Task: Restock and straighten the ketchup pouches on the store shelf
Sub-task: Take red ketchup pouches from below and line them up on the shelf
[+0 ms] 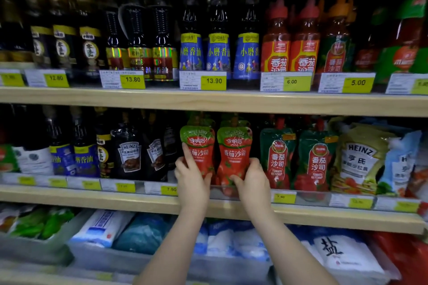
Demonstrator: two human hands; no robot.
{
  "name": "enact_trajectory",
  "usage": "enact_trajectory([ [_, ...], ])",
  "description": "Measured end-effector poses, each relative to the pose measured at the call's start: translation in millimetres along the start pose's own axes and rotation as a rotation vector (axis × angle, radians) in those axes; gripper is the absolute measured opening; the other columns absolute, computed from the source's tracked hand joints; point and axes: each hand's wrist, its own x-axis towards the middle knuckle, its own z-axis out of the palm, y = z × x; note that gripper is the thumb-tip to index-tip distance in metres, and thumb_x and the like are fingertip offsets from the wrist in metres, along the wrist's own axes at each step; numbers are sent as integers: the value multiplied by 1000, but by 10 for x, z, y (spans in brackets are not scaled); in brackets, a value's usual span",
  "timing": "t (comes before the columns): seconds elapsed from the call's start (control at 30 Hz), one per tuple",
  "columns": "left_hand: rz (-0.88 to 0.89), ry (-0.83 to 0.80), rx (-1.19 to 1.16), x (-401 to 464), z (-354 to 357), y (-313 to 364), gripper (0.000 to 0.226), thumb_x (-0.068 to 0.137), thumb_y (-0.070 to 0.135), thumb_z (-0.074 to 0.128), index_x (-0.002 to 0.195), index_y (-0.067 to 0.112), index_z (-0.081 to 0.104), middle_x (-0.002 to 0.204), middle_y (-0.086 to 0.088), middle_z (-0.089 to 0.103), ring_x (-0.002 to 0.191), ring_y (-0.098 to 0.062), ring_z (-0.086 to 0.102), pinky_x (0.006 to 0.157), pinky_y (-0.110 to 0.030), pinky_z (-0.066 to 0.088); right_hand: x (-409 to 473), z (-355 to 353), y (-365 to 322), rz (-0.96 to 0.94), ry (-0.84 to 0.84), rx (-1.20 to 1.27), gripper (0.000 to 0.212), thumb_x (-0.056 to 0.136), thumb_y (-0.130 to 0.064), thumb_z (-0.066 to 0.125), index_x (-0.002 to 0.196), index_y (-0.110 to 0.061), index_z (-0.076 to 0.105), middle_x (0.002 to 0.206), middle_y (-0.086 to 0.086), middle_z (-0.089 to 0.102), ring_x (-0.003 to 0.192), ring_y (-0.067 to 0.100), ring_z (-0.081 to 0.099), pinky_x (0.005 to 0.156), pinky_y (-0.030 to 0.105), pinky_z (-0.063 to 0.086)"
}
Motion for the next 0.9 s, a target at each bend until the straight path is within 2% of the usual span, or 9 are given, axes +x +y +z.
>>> enact_trajectory([
  [0.13,8,-10,-4,11,13,0,104,79,28,71,148,15,-6,128,-19,35,112,-36,44,83,-42,46,6,16,-26,14,5,-5,52,81,-23,69,121,-6,39,115,13,56,101,29,59,77,35,50],
  [0.23,11,28,-59,-45,-12,9,103,78,27,73,148,11,-1,137,-24,30,123,-40,37,95,-46,41,-24,-42,-32,6,-25,30,61,81,-26,69,128,-6,36,124,12,53,108,27,56,85,35,48],
  [0.3,111,127,-112,-168,-20,83,98,76,29,73,147,7,10,142,-25,30,129,-40,31,102,-49,35,-66,-169,30,-34,-37,88,72,78,-32,70,135,-9,32,131,8,47,113,24,54,88,32,47],
  [0.4,292,161,-236,-407,89,438,85,78,33,70,144,8,23,138,-17,38,126,-31,35,103,-41,35,-75,-549,269,-120,117,107,71,73,-34,75,129,-11,39,124,5,48,110,20,52,85,24,42],
  [0.47,332,107,-305,-522,237,797,79,80,35,68,142,12,25,139,-13,38,127,-26,34,101,-34,33,0,-831,522,-93,266,55,71,69,-29,79,125,-7,42,119,10,49,110,25,48,90,29,41],
  [0.57,314,42,-317,-630,484,1227,77,80,29,70,141,9,28,138,-15,38,127,-30,37,101,-37,38,142,-1122,861,62,377,-38,82,65,-28,82,128,1,38,123,21,46,118,35,41,99,45,35],
  [0.73,197,-17,-158,-709,794,1413,88,73,28,77,143,10,27,140,-22,35,121,-37,42,97,-46,44,285,-1177,1160,118,252,43,97,68,-35,79,139,-3,22,138,20,38,129,32,35,105,43,33],
  [0.8,141,-5,-128,-727,862,1415,93,70,30,79,144,12,26,139,-24,36,114,-39,48,90,-49,47,317,-1134,1208,130,214,95,96,68,-38,78,140,-8,21,138,16,42,127,30,41,102,41,38],
  [0.9,114,11,-112,-736,916,1408,93,69,28,79,143,16,25,132,-23,44,103,-37,55,81,-47,49,311,-1065,1251,131,185,92,84,70,-41,75,135,-14,28,127,9,56,113,27,55,85,35,46],
])
